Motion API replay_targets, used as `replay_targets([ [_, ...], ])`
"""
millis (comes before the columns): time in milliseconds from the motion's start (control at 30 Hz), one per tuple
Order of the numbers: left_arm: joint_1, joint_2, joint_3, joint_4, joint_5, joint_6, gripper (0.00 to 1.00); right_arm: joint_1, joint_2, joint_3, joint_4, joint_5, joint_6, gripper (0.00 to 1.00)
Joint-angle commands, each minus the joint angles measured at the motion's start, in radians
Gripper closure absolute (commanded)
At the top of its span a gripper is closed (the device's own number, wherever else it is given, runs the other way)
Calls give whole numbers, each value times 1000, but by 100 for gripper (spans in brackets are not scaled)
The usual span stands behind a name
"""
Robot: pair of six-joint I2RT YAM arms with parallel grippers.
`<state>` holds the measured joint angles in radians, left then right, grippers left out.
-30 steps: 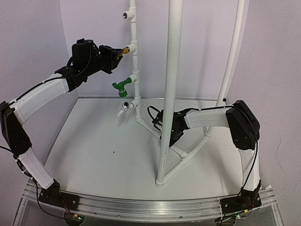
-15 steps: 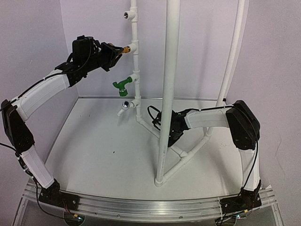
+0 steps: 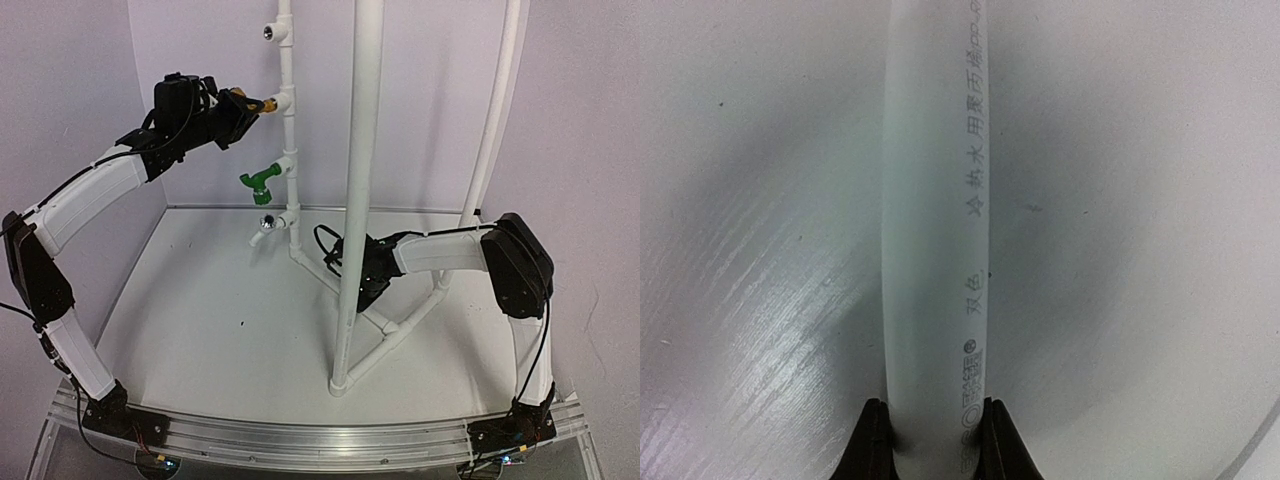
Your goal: Install the water faucets
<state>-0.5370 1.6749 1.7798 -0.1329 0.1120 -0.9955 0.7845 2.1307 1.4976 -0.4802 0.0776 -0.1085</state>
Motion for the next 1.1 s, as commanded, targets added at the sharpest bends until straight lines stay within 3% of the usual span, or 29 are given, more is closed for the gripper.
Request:
replay_targets([
  [0,-42,8,50,55,53,195,100,52,6,-24,38,-84,-67,100],
  [267,-50,4,34,89,77,495,100,52,4,-28,38,-84,-66,100],
  [533,-107,10,6,90,68,928,100,53,5,-27,38,-84,-68,100],
  [767,-138,-21,-120,183,56,1379,100,52,6,-28,38,-82,-68,100],
  [933,-138,-44,-199,235,64,1623,100,52,8,-27,38,-81,-68,100],
  [1067,-136,-45,-204,187,77,1774,100,52,9,-24,39,-81,-66,100],
])
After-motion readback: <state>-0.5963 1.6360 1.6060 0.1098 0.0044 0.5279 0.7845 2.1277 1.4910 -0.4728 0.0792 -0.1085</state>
